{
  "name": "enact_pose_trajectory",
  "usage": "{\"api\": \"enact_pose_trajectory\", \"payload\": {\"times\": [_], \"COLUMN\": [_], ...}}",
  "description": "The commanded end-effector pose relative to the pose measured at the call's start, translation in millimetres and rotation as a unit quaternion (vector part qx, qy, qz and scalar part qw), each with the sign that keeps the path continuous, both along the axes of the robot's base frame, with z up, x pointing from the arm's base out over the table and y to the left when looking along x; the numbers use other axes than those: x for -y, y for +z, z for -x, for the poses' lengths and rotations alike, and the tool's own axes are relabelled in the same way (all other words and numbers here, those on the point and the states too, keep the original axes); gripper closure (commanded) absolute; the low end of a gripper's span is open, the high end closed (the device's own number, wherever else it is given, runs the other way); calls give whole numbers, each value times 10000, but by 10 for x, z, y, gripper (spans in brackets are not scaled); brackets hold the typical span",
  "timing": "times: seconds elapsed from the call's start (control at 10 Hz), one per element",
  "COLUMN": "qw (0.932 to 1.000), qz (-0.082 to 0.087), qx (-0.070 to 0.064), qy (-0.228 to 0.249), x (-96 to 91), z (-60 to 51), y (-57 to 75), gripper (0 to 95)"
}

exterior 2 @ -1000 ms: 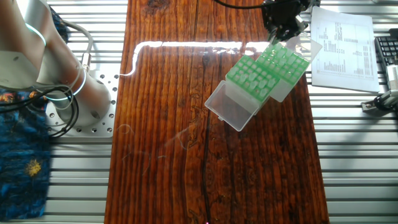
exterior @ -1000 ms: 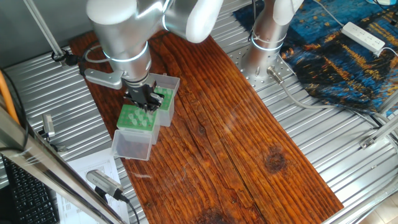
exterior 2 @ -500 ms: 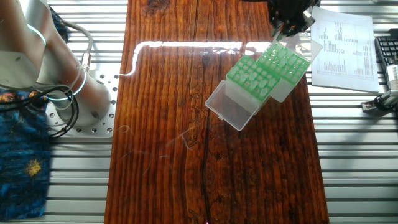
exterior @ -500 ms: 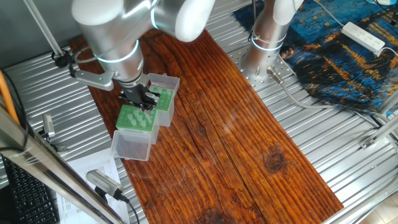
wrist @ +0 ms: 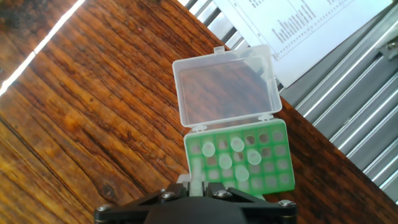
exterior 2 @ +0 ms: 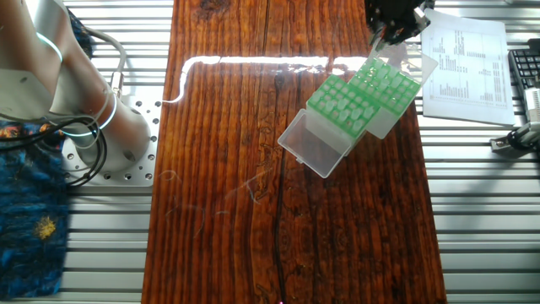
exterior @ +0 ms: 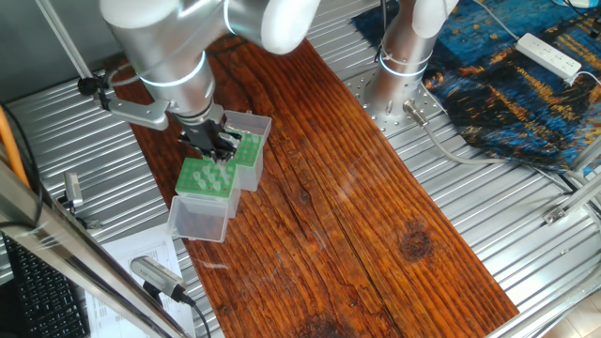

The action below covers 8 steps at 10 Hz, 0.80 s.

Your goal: Transfer all large pipette tips from one holder to another

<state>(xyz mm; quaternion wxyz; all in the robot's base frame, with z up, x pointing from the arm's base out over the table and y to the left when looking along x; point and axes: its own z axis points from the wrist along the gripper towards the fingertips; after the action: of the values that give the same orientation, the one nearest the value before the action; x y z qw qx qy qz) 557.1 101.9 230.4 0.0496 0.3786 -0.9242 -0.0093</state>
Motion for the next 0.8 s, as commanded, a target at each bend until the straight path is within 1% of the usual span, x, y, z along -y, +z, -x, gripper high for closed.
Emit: {"api": "enact_pose_trajectory", "payload": {"times": [0.1, 0.6, 0.8], "qw": [10000, 9998, 9996], "qz": [-8, -11, -46], "qx": [-40, -138, -189], "qy": [36, 164, 195], "x": [8, 66, 78], "z": [-1, -45, -35], "y": [94, 348, 510], "gripper": [950, 950, 950]}}
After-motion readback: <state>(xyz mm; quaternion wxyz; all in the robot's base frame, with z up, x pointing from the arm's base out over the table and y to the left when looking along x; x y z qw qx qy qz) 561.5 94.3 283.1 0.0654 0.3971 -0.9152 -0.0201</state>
